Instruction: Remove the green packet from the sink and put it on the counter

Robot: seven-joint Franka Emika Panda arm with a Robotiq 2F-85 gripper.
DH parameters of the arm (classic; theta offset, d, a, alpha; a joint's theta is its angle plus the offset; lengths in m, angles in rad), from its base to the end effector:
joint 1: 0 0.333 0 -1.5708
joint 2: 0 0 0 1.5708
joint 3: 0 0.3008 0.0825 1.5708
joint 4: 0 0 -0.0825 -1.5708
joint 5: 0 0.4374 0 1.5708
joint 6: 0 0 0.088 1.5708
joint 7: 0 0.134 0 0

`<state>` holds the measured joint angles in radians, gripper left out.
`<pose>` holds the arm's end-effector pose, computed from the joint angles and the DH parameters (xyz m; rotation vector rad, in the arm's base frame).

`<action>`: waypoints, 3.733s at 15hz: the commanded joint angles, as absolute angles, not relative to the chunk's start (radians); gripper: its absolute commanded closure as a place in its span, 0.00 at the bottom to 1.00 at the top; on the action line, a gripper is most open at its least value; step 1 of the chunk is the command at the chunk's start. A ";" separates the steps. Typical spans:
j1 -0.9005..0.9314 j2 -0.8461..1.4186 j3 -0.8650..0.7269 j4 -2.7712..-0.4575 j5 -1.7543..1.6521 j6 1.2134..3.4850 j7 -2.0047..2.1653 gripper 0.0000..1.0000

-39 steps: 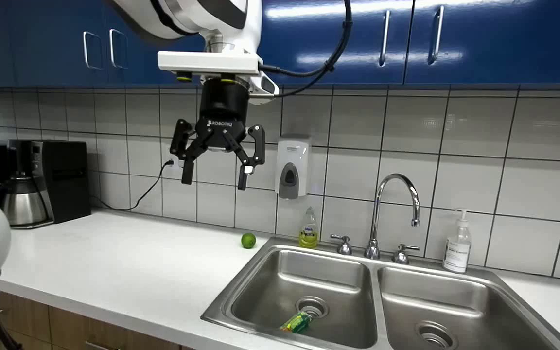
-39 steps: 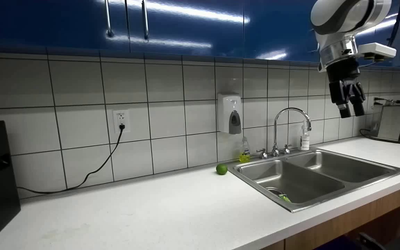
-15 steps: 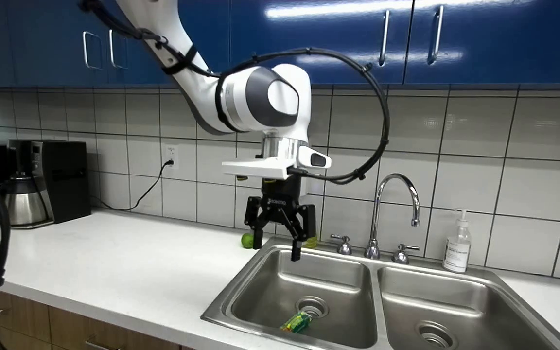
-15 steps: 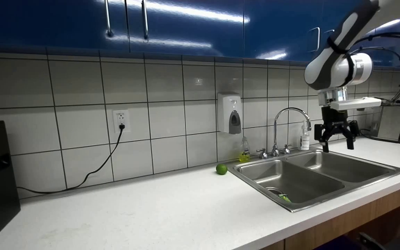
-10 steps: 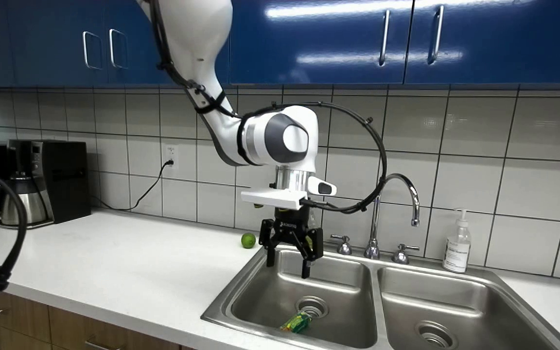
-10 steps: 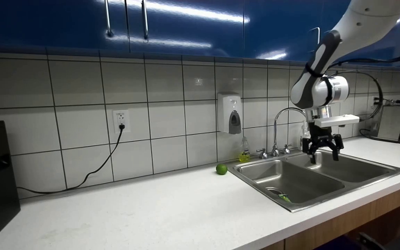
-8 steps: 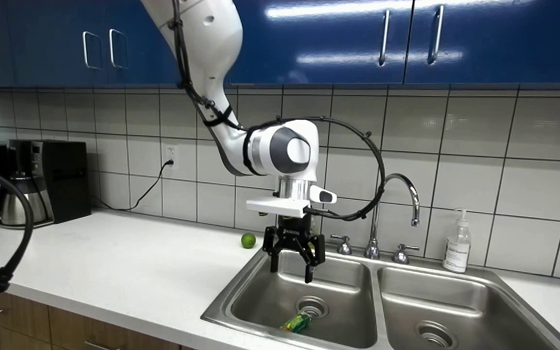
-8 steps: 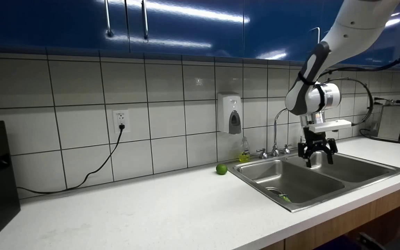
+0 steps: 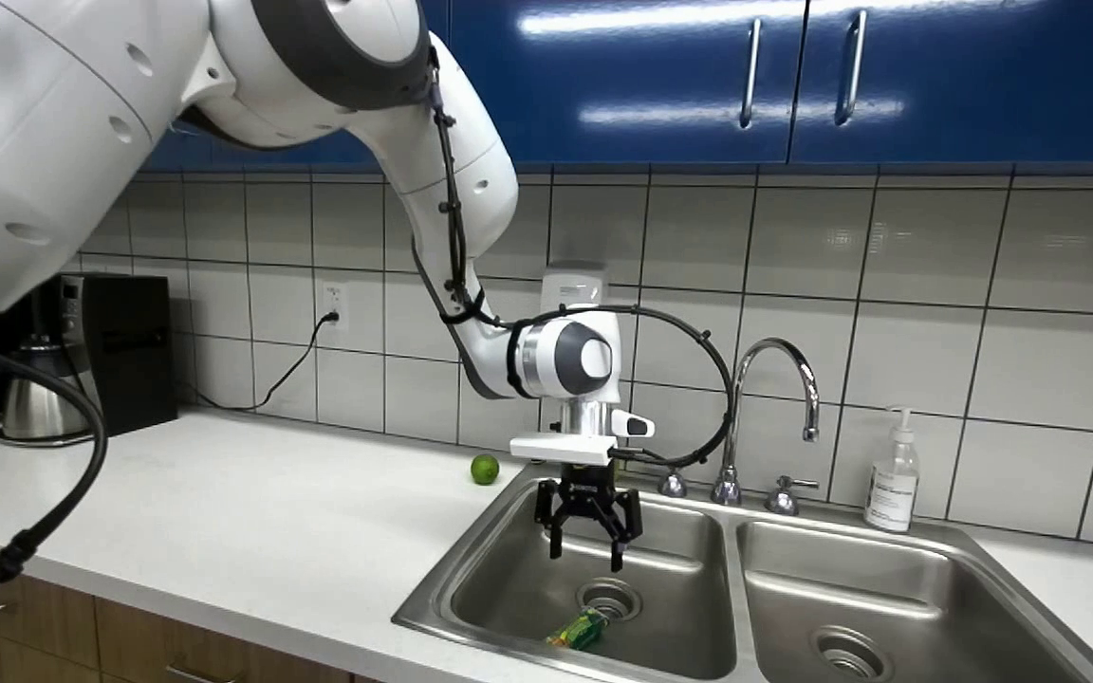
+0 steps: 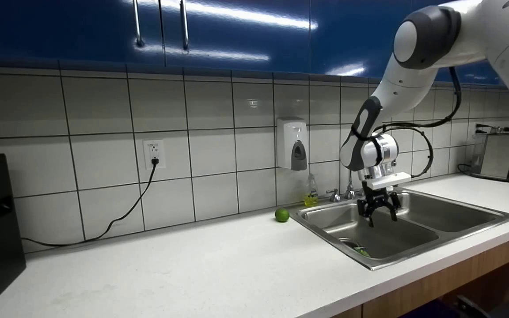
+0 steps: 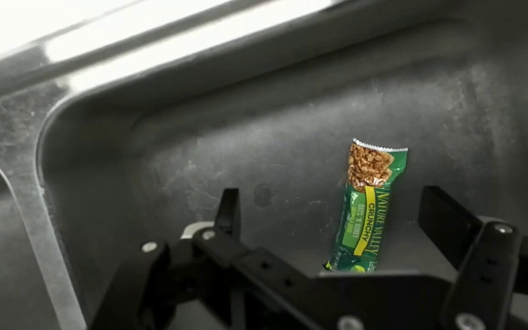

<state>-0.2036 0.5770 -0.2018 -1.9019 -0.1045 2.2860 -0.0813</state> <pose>0.5762 -0.2575 0.1055 2.9693 -0.3373 -0.3359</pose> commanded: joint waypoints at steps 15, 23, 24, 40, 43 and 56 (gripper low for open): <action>-0.205 0.857 -0.184 -1.639 -0.112 2.266 -0.068 0.00; -0.205 0.869 -0.189 -1.645 -0.081 2.287 0.012 0.00; -0.203 0.874 -0.189 -1.645 -0.070 2.292 0.041 0.00; -0.163 0.974 -0.204 -1.592 -0.009 2.396 0.175 0.00; -0.150 0.990 -0.204 -1.587 -0.010 2.414 0.185 0.00; -0.148 0.985 -0.216 -1.632 0.000 2.525 0.196 0.00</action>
<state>-0.1490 0.9987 -0.2098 -1.6061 -0.0054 2.4890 0.1808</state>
